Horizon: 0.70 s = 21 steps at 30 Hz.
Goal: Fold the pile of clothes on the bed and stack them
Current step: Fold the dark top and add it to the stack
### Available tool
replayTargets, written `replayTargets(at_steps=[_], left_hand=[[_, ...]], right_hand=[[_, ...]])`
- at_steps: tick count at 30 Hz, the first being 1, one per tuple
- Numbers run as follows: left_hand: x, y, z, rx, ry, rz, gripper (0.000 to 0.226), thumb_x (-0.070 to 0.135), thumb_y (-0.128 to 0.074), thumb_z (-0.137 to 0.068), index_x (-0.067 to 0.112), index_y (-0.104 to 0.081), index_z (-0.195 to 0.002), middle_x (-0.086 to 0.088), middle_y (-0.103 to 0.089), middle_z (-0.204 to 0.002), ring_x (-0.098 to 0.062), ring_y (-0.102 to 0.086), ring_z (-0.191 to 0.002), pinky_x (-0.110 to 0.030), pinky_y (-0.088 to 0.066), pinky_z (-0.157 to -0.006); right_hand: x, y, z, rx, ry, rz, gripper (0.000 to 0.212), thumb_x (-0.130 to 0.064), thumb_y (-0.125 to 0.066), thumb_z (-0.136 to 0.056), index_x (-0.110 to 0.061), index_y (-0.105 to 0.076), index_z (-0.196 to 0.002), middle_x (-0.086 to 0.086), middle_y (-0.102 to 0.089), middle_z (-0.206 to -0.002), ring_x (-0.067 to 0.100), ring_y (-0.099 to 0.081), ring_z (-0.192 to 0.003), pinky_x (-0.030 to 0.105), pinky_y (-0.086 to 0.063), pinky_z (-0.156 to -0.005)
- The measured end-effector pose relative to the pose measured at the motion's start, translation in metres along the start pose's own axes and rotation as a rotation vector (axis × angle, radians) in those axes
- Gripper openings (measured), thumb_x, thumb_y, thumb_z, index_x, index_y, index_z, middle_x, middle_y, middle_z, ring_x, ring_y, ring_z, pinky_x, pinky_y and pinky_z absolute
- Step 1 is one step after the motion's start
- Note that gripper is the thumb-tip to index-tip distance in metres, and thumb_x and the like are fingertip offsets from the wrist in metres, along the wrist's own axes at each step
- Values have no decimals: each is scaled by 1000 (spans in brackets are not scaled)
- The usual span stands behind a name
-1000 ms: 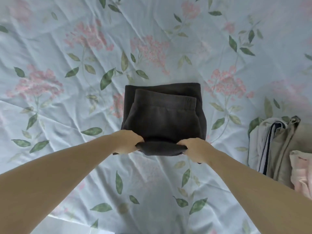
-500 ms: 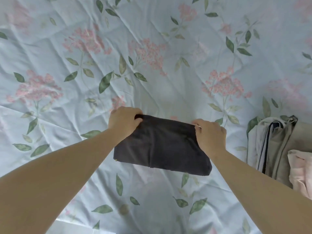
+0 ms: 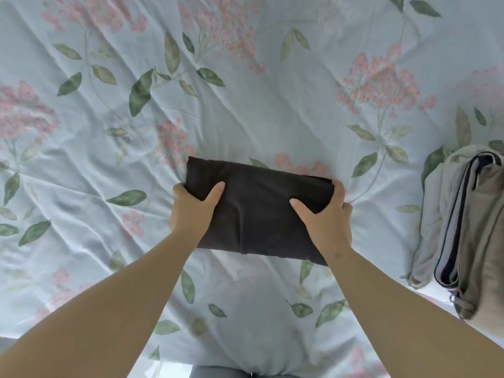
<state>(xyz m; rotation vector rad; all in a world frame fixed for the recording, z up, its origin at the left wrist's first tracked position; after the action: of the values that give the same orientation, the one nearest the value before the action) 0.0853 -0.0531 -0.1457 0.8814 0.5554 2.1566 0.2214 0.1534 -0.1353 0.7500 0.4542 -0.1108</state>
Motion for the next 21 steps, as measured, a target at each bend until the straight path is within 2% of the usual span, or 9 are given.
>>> replayTargets(at_steps=[3,5,7,10,12,14,18,21], left_hand=[[2,12,2,-71,-22,37,55,63,-58,-78,20,-46,-109,3,-58,-96,-18,-57,-84,-32,-44,-70],[5,23,12,-86,-61,25,49,62,-56,-81,20,-50,-107,4,-58,-92,-15,-56,-80,-31,-42,-67],[9,33,26,-88,-91,19,49,61,-54,-82,20,-51,-107,3,-58,-92,-19,-57,-83,-34,-44,-71],[25,46,65,-106,-159,28,48,61,-55,-82,19,-52,-106,0,-60,-94,-25,-58,-88,-40,-47,-79],[42,49,96,-136,-219,54,48,61,-55,-83,19,-52,-107,0,-61,-96,-25,-59,-89,-43,-50,-83],[62,45,128,-164,-288,61,48,61,-54,-83,21,-51,-108,1,-60,-96,-24,-59,-89,-44,-50,-83],[100,21,189,-204,-409,90,39,64,-54,-80,29,-49,-95,6,-59,-92,-16,-58,-83,-34,-45,-67],[123,-14,232,-230,-459,112,43,64,-56,-79,27,-50,-101,8,-58,-92,-14,-56,-82,-33,-43,-66]], right_hand=[[4,13,6,-39,-8,-102,86,-57,-67,-75,-31,-20,-142,-1,-46,-136,27,-50,-117,35,-41,-87],[9,22,20,-54,-40,-172,79,-54,-67,-76,-27,-28,-140,-4,-51,-130,22,-51,-109,32,-41,-86],[15,33,39,-41,-39,-209,72,-55,-67,-76,-31,-34,-135,-12,-54,-115,15,-50,-96,28,-39,-80],[22,67,78,37,0,-265,65,-56,-66,-75,-36,-37,-129,-29,-45,-93,3,-47,-82,19,-35,-65],[26,98,99,98,28,-306,63,-54,-67,-74,-37,-37,-127,-32,-44,-92,2,-48,-84,18,-35,-66],[35,131,116,155,51,-337,61,-54,-67,-74,-38,-38,-125,-33,-43,-94,6,-50,-90,23,-36,-73],[68,198,138,291,92,-395,64,-54,-69,-72,-37,-39,-127,-35,-42,-93,6,-47,-91,22,-35,-77],[102,247,143,367,97,-421,64,-53,-69,-72,-35,-41,-127,-32,-45,-92,10,-47,-93,25,-35,-80]])
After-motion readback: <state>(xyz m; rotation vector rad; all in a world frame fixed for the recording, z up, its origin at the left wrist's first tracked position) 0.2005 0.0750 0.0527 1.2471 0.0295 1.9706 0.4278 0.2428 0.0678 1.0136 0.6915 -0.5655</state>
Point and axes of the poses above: each hand's wrist, its own z-axis away from the middle knuckle, its own y-axis out of the back of the hand, x = y × z, the point moved 2 cm from there along -z, towards the middle knuckle
